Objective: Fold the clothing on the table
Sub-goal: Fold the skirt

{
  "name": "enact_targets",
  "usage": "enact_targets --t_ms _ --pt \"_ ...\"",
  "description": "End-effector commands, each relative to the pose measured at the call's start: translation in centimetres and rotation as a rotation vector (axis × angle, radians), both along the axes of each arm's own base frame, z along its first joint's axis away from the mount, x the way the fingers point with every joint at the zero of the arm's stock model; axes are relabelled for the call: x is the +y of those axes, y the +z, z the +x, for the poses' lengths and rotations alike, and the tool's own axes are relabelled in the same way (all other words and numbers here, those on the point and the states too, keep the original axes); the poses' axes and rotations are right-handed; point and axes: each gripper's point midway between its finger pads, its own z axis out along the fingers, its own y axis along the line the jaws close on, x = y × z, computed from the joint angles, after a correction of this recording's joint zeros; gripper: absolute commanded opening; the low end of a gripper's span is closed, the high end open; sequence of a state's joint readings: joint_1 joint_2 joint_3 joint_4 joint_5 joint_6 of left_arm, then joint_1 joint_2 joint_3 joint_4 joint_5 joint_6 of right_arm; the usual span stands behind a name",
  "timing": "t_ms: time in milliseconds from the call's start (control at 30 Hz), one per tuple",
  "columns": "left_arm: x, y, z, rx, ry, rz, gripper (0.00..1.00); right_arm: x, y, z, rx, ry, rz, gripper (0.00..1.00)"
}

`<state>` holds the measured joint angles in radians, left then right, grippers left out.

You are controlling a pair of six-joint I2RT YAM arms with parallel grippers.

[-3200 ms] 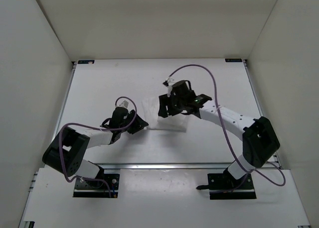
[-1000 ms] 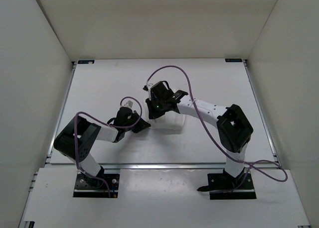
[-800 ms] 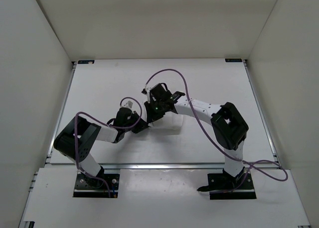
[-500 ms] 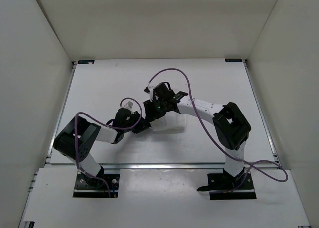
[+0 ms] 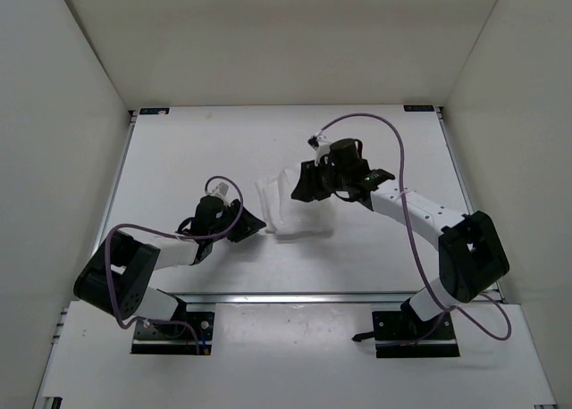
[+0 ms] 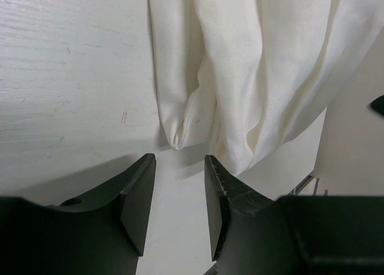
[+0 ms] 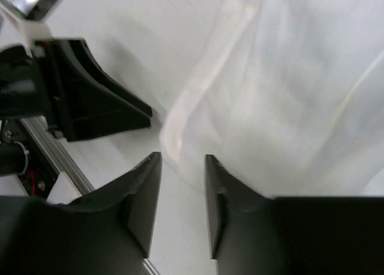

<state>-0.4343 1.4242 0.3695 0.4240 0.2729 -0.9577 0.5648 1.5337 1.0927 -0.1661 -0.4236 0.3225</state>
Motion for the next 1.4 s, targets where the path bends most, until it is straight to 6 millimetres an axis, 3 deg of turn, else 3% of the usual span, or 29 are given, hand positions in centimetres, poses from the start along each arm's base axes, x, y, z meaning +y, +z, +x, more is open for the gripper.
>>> enact_targets --t_ms 0,133,300,467,600,700,767,833,900,933,967,1000,1033,1067,1100,1200,1233,1267,1300,1333,1367 --pt "0.6 -0.5 -0.2 0.005 -0.003 0.034 0.49 -0.2 -1.6 -1.0 0.004 0.021 -0.011 0.3" --pt "-0.1 -1.1 -0.1 0.013 -0.015 0.039 0.42 -0.1 -4.1 -1.4 0.056 0.049 -0.01 0.0" --pt "-1.7 -2.0 0.9 0.027 -0.044 0.041 0.36 1.8 -5.3 -1.0 0.072 0.099 0.068 0.0" --pt "-2.3 -3.1 0.7 0.056 -0.067 0.047 0.29 3.6 -7.8 1.5 0.122 0.086 0.069 0.0" --pt "-2.0 -3.4 0.2 0.057 -0.071 0.04 0.25 3.7 -9.9 3.7 0.223 0.005 0.117 0.0" --pt "-0.7 -3.3 0.0 0.067 -0.062 0.057 0.29 3.9 -11.6 4.4 0.323 -0.008 0.13 0.0" --pt "0.2 -3.1 -0.4 0.073 -0.058 0.061 0.35 4.0 -10.7 5.2 0.31 -0.005 0.137 0.0" --pt "0.8 -1.1 0.0 0.019 -0.06 0.054 0.39 4.2 -9.4 4.8 0.3 0.024 0.153 0.0" --pt "1.3 0.3 -0.5 0.008 -0.077 0.064 0.44 4.7 -5.3 4.8 0.234 0.058 0.181 0.0" --pt "1.5 2.0 -0.2 -0.048 -0.089 0.066 0.45 4.4 -4.4 5.2 0.208 0.042 0.17 0.0" --pt "1.8 3.5 -0.3 -0.081 -0.106 0.076 0.46 4.1 -2.0 5.4 0.142 0.03 0.138 0.02" --pt "2.2 3.4 -1.2 -0.043 -0.122 0.094 0.45 3.8 -0.2 4.7 0.106 0.039 0.091 0.08" --pt "2.6 5.4 -0.7 -0.104 -0.12 0.101 0.42 3.1 2.0 4.7 0.02 0.006 0.018 0.14" --pt "3.4 6.6 -1.1 -0.115 -0.119 0.11 0.4 1.7 1.8 5.7 -0.036 -0.08 -0.074 0.29" --pt "4.1 7.7 -1.3 -0.123 -0.109 0.114 0.39 0.9 3.3 4.7 -0.102 -0.087 -0.138 0.38" --pt "5.7 10.7 -2.0 -0.192 -0.12 0.153 0.42 -4.0 5.0 4.6 -0.263 -0.222 -0.322 0.47" --pt "5.9 11.4 -2.2 -0.205 -0.124 0.165 0.49 -5.4 3.2 4.1 -0.221 -0.214 -0.37 0.47" --pt "5.8 12.5 -2.6 -0.259 -0.144 0.174 0.5 -5.6 3.5 3.7 -0.213 -0.212 -0.352 0.48" --pt "5.9 13.7 -2.8 -0.284 -0.139 0.187 0.5 -7.1 2.8 3.3 -0.192 -0.23 -0.365 0.5" --pt "6.2 13.6 -3.1 -0.28 -0.139 0.22 0.5 -7.5 2.5 2.5 -0.202 -0.227 -0.355 0.57" --pt "6.3 14.1 -2.9 -0.296 -0.141 0.248 0.58 -7.8 2.6 1.9 -0.219 -0.232 -0.336 0.66"
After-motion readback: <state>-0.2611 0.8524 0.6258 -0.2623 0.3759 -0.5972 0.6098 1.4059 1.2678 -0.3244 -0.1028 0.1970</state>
